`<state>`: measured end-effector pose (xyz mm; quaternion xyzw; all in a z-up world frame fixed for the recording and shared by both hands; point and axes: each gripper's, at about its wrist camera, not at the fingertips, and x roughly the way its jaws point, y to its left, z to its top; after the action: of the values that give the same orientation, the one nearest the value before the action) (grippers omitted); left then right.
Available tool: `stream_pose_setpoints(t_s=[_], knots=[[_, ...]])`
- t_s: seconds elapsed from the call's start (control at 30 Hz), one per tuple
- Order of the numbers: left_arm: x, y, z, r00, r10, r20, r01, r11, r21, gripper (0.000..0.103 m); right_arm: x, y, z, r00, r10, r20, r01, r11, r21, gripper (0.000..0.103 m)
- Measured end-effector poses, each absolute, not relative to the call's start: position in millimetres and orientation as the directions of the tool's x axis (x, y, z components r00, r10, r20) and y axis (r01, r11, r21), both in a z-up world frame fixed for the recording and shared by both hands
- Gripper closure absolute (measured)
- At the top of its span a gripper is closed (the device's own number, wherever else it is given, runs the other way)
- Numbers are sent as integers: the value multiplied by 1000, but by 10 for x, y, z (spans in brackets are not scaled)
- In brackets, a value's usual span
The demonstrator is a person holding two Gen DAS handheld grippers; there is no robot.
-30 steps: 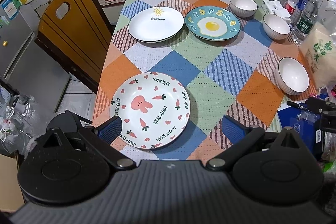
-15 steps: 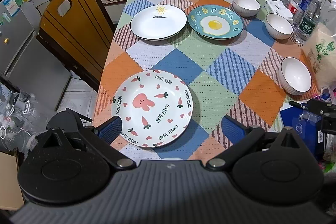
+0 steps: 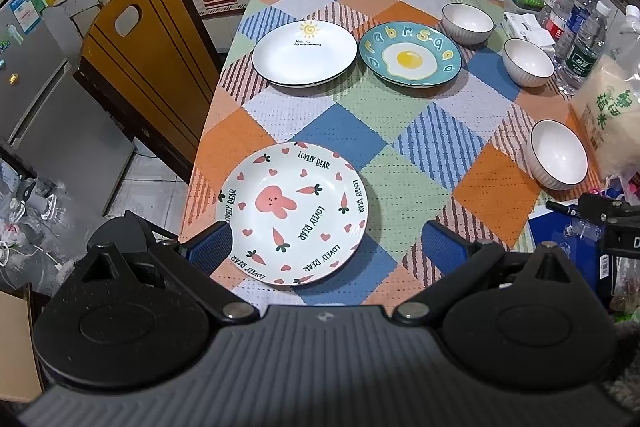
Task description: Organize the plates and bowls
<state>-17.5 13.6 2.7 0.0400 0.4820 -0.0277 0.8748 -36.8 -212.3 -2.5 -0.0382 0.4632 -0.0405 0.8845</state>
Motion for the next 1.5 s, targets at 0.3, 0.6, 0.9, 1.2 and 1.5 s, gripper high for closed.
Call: stream_pose_setpoints(t_s=[0.3,0.6,0.9,1.2,1.5], knots=[[-215,152,61,543,-13,-839,85,996,39,0,-369,-2148,-53,565,-102,-819,43,995,-94,0],[-220,178,50,536,-49,-843,96,995,3,0,-362,-2167,-69,556,-99,-826,45,995,-89,0],[-206,230,23,541,-58,-839,105,994,-2,0,-354,-2147,-95,550,-102,-829,41,995,-96,0],[-80,366,65,616,-119,-779,211,977,18,0,-321,-2077,-80,682,50,-729,-91,996,-16,0],[694,896,-365,489,-93,-867,268,962,48,7,280,-2044,-481,656,472,-589,-355,882,311,7]])
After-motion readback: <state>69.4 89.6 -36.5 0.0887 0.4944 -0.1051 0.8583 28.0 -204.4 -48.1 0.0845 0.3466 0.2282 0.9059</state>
